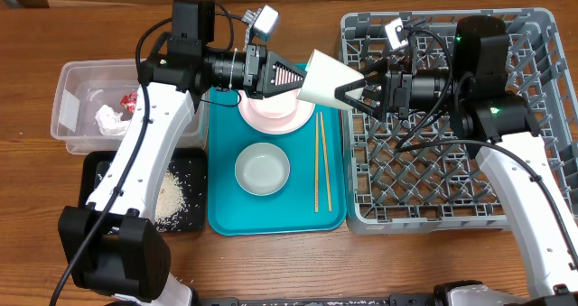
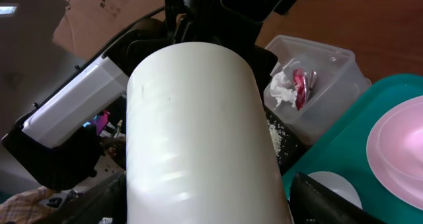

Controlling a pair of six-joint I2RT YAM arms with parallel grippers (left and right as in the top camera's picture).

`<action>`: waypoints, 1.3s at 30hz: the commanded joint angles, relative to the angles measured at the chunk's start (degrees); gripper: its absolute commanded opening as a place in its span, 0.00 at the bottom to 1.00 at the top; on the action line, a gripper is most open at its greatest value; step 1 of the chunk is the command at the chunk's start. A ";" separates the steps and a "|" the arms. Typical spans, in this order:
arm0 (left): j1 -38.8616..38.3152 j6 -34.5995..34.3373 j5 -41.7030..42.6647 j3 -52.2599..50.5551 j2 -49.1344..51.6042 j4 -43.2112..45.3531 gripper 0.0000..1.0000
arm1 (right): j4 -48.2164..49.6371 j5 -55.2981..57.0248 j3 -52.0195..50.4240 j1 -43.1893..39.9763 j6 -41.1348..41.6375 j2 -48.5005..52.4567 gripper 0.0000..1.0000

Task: Sort waste into correct bins and load items into the dishwasher
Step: 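Close the right gripper on the white cup held by the left gripper, then open the left gripper and carry the cup into the rack with the right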

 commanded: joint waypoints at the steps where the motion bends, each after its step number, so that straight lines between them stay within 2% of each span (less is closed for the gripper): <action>1: -0.11 1.31 0.70 0.76 -0.55 0.46 0.04 | 0.11 -0.28 1.25 -0.09 1.09 -0.20 0.76; 3: -0.11 1.31 0.70 0.76 -0.55 0.55 0.04 | 0.04 -0.31 1.25 -0.09 1.53 -0.20 0.72; 7: -0.11 1.31 0.70 0.76 -0.55 0.66 0.04 | -0.17 -0.33 1.16 -0.09 3.67 -0.20 0.71; 13: -0.11 1.29 0.74 0.76 -0.57 0.85 0.04 | -0.61 -0.33 1.11 -0.09 3.67 -0.20 0.73; 15: -0.11 1.31 0.72 0.76 -0.55 0.85 0.04 | -0.98 -0.31 1.11 -0.09 3.67 -0.20 0.77; 19: -0.11 1.31 0.74 0.76 -0.57 0.85 0.04 | -0.98 -0.28 1.11 0.31 3.65 -0.20 0.76; 25: -0.11 1.31 0.72 0.76 -0.57 0.83 0.04 | -0.09 -0.26 1.11 0.28 3.65 -0.20 0.63; 33: -0.13 1.36 0.68 0.76 -0.55 0.83 0.04 | -0.17 1.66 1.07 0.28 3.43 -0.20 0.62; 39: -0.09 1.40 0.33 0.76 -0.55 0.81 0.11 | -0.17 5.79 1.07 0.28 3.43 -0.20 0.59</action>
